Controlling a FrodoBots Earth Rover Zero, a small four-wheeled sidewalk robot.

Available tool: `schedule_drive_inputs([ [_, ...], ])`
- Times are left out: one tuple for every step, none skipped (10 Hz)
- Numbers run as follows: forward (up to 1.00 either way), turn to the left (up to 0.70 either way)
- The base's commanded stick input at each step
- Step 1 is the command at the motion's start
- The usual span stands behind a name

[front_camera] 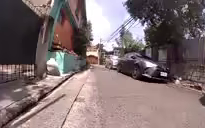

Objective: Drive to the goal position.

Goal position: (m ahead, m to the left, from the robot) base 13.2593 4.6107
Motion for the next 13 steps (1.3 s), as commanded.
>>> schedule_drive_inputs([
  [1.00, 0.00],
  [1.00, 0.00],
  [1.00, 0.00],
  [1.00, 0.20],
  [1.00, 0.00],
  [1.00, 0.00],
  [1.00, 0.00],
  [1.00, 0.00],
  [1.00, 0.00],
  [1.00, 0.00],
  [1.00, 0.00],
  [1.00, 0.00],
  [1.00, 0.00],
])
